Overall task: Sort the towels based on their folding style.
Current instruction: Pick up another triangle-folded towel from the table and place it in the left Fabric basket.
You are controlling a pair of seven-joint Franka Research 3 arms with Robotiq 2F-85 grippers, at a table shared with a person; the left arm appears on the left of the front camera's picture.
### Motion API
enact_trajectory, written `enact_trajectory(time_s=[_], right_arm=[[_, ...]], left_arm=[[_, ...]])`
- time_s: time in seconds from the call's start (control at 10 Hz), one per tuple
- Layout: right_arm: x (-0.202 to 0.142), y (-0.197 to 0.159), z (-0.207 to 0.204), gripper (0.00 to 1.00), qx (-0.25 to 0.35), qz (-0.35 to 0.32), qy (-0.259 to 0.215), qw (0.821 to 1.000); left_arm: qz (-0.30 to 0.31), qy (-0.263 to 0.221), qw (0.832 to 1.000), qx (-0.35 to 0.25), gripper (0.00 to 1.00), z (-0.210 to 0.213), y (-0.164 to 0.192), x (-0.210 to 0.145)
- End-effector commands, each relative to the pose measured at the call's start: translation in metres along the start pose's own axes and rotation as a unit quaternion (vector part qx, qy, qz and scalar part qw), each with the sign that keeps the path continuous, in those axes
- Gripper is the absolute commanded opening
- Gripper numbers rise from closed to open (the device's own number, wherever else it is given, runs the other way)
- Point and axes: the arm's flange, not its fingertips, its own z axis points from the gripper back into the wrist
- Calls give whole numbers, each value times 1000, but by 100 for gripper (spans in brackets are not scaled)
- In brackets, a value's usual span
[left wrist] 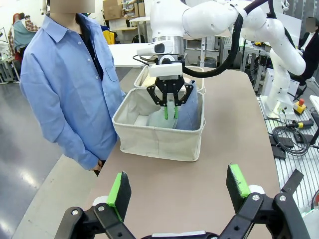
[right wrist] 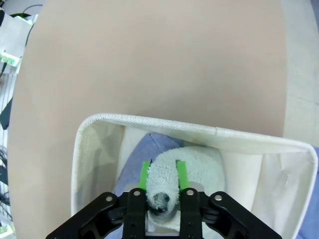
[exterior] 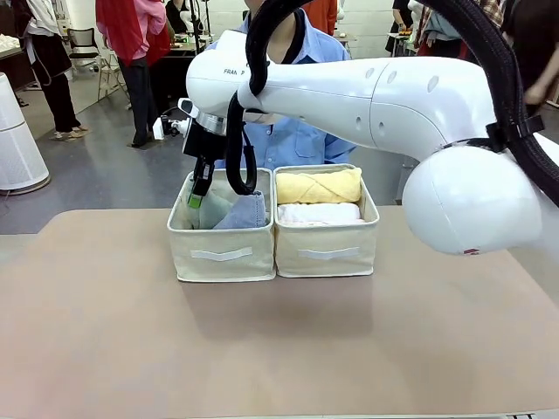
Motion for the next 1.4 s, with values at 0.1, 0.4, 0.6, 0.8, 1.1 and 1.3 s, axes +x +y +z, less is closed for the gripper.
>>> enact_trajectory(time_s=[0.1, 0.4, 0.6, 0.8, 1.1, 1.3], right_arm=[[9, -11, 3, 100, -8, 14, -2, 1000], [8, -11, 5, 100, -9, 13, 0, 1000], [5, -11, 6, 100, -9, 12, 0, 1000], [5, -10, 6, 100, -10, 15, 0, 1000], [4, -8, 12, 100, -18, 12, 3, 1000], [-5, 13, 45, 100, -45, -1, 23, 999]], left_arm=[[-1, 5, 1000, -1, 100, 1, -2, 1], [-1, 5, 1000, -1, 100, 1, -2, 1], [-1, 5, 1000, -1, 100, 1, -2, 1], [-1, 5, 1000, -1, 100, 1, -2, 1], [-1, 5, 1000, -1, 100, 1, -2, 1], [-1, 5, 1000, -1, 100, 1, -2, 1]])
